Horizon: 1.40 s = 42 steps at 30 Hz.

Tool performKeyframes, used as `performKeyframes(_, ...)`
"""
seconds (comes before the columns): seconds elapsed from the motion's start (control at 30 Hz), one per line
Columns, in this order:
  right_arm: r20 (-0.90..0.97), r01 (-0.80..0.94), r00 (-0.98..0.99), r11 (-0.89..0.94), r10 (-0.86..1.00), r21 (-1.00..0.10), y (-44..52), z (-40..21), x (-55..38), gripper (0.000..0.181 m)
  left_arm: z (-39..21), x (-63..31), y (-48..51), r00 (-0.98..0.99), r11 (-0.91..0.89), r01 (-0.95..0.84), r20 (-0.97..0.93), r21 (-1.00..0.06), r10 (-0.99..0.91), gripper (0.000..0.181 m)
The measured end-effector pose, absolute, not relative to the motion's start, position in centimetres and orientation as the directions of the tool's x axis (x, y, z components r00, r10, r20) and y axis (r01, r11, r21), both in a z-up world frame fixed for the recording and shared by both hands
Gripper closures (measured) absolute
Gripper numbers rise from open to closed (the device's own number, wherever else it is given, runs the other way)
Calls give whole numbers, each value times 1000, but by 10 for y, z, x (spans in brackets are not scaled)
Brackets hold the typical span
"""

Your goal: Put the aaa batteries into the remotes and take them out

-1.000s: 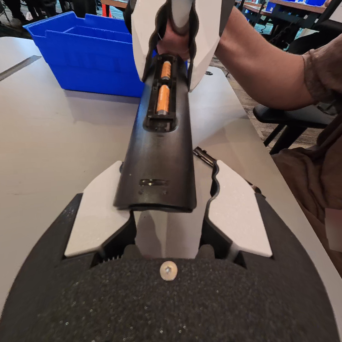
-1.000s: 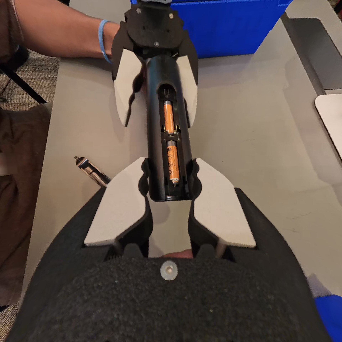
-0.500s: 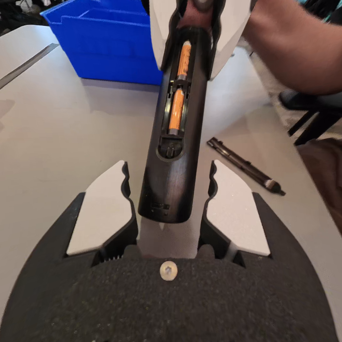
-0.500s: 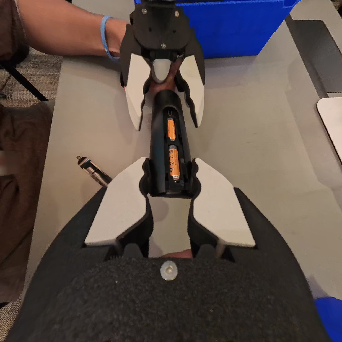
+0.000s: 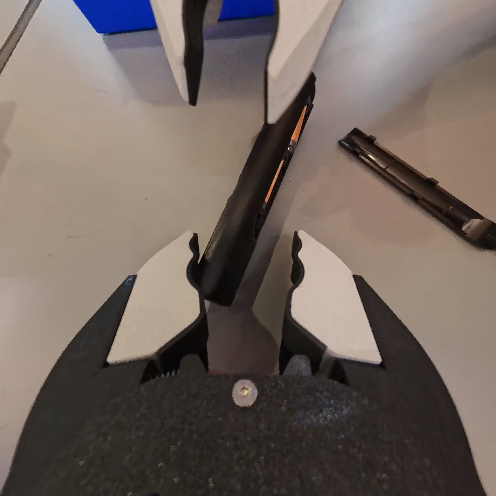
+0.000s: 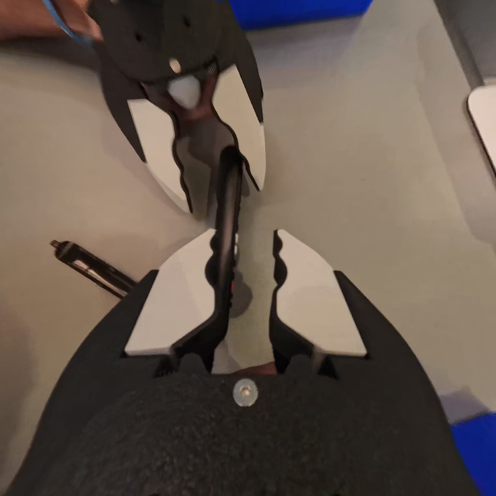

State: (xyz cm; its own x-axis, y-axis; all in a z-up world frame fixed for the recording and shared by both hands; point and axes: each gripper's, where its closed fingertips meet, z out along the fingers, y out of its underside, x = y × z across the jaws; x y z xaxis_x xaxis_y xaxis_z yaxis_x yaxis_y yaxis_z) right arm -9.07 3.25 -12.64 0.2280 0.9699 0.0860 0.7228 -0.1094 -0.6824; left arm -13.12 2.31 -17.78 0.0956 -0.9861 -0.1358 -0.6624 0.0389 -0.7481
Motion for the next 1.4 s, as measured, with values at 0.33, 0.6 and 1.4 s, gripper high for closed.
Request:
performKeyframes(0.33,139,787,337,-197,931,-584,10,-190,-73,154,-178,-131,25,104,49,-661,-156,-749,-982,116)
performKeyframes(0.6,-311,600,305,-435,900,-672,-11,-170,-91,160,-163,-144,27,131,136,-704,-316,-697,-940,100)
performKeyframes(1.4,-427,454,112,-428,897,-781,-11,-113,-109,124,-151,-181,0,65,156,-808,-349,-567,-935,120)
